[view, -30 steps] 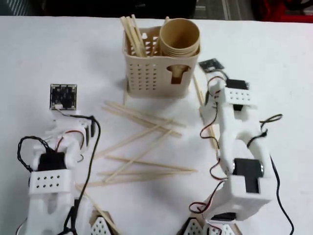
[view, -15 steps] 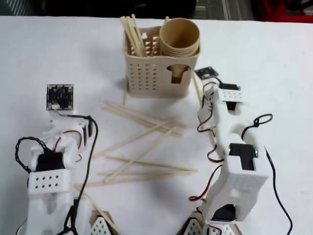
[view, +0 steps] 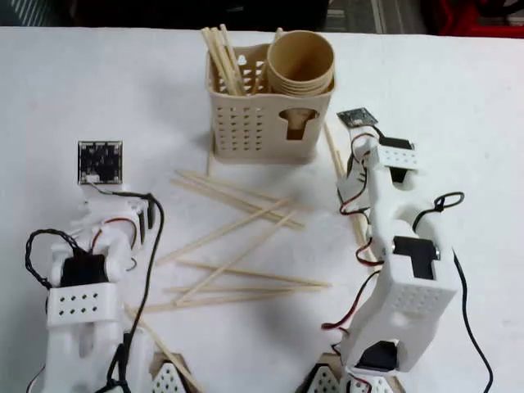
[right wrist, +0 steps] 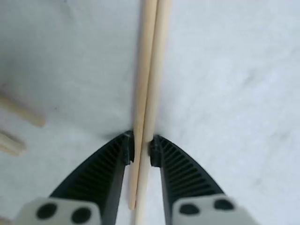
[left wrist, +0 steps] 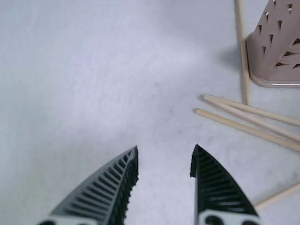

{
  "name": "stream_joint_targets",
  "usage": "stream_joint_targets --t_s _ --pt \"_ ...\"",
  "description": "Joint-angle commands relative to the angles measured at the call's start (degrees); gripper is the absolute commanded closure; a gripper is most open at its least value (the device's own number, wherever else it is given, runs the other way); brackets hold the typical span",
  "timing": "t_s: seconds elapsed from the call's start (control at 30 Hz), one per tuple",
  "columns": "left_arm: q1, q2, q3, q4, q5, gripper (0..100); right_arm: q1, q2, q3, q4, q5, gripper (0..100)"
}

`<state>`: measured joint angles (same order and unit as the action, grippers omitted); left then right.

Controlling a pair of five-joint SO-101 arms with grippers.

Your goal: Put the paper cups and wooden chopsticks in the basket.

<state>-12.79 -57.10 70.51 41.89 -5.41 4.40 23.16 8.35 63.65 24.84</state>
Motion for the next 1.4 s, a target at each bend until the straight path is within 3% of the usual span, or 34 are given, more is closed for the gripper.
stream_joint_targets --t_s 0.0,0.4,0.97,1.23,1.37 --pt "-0.57 -1.45 -0.7 -1.32 -0.53 81 2.68 -0.57 -3.52 1.27 1.05 98.0" --pt "-0.57 -1.45 -0.7 -1.32 -0.53 81 6.55 -8.31 -3.6 4.0 4.4 98.0" --pt "-0.57 -1.45 -0.7 -1.32 -0.53 81 4.44 -15.96 -2.2 9.19 4.04 98.0" --pt "-0.48 -1.45 -0.7 -1.32 -0.53 81 2.24 -36.0 -2.2 11.47 3.69 98.0" --pt "-0.48 -1.45 -0.7 -1.32 -0.53 81 -2.33 -47.25 -2.37 11.03 -0.97 98.0"
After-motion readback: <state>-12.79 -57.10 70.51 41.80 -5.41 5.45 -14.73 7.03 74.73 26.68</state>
